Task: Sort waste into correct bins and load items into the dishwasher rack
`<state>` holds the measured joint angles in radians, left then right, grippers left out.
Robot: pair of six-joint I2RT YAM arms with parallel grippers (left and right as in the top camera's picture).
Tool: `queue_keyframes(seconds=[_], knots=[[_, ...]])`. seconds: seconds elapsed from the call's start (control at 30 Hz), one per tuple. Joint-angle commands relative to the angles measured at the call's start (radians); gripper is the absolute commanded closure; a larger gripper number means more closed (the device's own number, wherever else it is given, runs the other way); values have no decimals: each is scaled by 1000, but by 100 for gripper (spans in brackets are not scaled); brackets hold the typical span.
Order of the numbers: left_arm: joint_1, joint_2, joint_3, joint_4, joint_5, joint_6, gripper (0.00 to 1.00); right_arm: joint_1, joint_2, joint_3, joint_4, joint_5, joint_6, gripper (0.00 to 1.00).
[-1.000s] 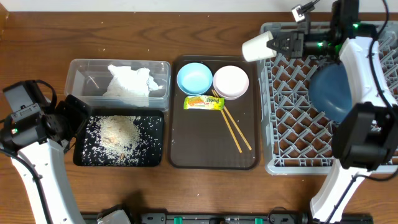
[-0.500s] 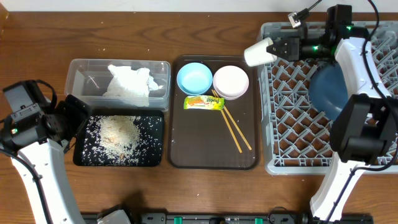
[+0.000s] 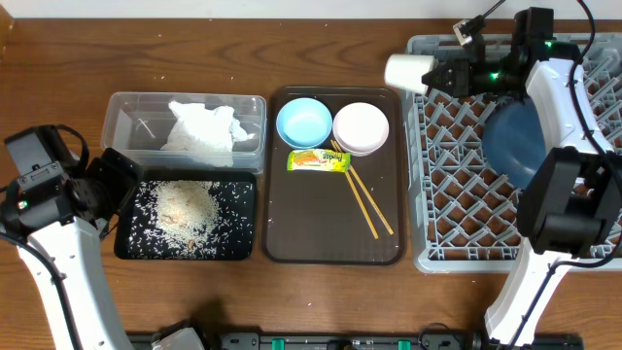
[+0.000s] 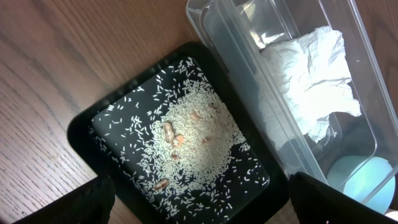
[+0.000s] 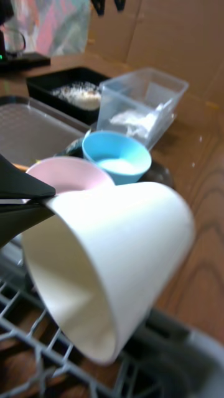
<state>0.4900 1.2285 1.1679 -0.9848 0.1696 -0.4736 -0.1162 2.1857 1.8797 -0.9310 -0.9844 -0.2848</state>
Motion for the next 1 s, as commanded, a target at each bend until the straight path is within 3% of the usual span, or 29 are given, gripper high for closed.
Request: queue_keyframes(seconds=[0.0,0.5,0.77,0.97], knots=[[5,0,18,-2,-6,5,8,-30,5,1,-9,100,-19,99],[5,0,18,-2,-6,5,8,-36,5,1,-37,205,-38,99],[5,0,18,-2,-6,5,8,-30,5,1,39,-47,-34,99],[4,0,18,-2,-6,5,8,-17,7,1,50,-67,-34,99]])
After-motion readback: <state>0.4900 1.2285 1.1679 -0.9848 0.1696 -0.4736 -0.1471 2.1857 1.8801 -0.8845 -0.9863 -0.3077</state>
